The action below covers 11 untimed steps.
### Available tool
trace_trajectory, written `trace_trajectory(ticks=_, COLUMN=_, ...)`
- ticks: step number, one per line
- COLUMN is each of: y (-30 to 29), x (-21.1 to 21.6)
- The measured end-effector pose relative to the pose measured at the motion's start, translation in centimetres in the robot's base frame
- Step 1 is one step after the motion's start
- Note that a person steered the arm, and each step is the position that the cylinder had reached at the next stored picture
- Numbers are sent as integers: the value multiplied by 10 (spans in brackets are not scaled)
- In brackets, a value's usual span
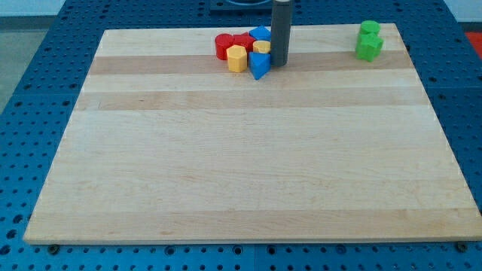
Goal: Point your arm at the green circle
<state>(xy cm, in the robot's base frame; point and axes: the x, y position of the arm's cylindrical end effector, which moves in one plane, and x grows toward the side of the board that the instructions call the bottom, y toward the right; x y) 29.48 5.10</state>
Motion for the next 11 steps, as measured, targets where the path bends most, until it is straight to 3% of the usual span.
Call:
trace_trajectory(ticks=4, y=35, x=-4)
trace_trajectory(ticks=7, y=71, x=-93)
trace_trajectory(ticks=11, y=151, x=-103)
